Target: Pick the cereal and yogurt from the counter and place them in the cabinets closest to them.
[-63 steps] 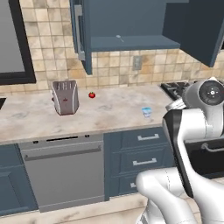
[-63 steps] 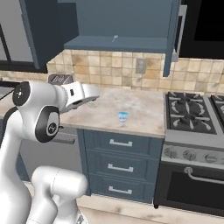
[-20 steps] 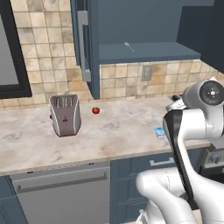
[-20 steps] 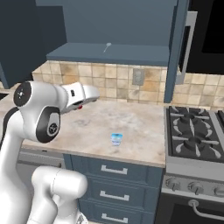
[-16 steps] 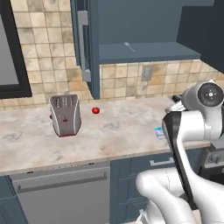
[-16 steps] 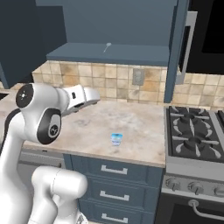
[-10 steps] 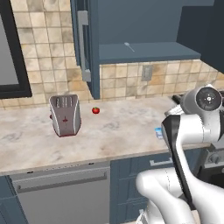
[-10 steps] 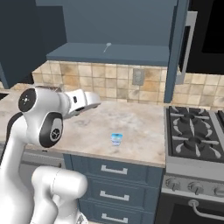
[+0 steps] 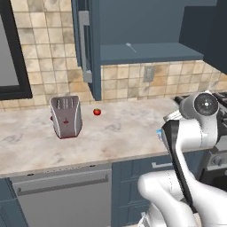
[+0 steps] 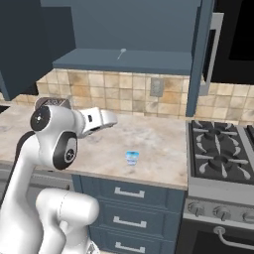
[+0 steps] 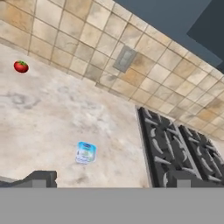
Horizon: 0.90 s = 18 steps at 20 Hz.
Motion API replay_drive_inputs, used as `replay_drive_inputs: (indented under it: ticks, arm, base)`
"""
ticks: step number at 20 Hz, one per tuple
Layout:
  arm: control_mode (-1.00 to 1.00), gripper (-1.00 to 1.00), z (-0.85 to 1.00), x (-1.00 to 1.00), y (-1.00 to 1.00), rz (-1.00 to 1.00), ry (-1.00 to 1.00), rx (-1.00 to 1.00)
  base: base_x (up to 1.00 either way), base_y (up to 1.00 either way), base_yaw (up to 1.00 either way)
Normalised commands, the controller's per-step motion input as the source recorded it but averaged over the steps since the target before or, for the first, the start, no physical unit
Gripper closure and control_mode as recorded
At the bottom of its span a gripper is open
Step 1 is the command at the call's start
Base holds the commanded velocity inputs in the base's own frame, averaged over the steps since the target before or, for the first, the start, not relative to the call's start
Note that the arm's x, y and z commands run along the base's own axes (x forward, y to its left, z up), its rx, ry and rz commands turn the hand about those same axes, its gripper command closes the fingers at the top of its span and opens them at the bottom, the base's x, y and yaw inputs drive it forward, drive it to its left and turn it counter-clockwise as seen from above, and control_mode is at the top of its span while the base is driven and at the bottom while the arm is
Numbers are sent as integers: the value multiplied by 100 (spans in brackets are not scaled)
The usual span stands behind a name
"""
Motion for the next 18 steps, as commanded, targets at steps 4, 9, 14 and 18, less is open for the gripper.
replay_drive_inputs:
  ticks: [4,9,14,18]
  arm:
    - [-100,-100,-19,20,-6,0,2,8]
    - [-100,-100,-19,36,0,0,7,6]
    - [-100,-100,-22,42,1,-2,9,2]
    - [-100,-100,-18,36,2,-2,7,0]
  base:
    - [0,0,0]
    - [0,0,0]
    - [0,0,0]
    - [0,0,0]
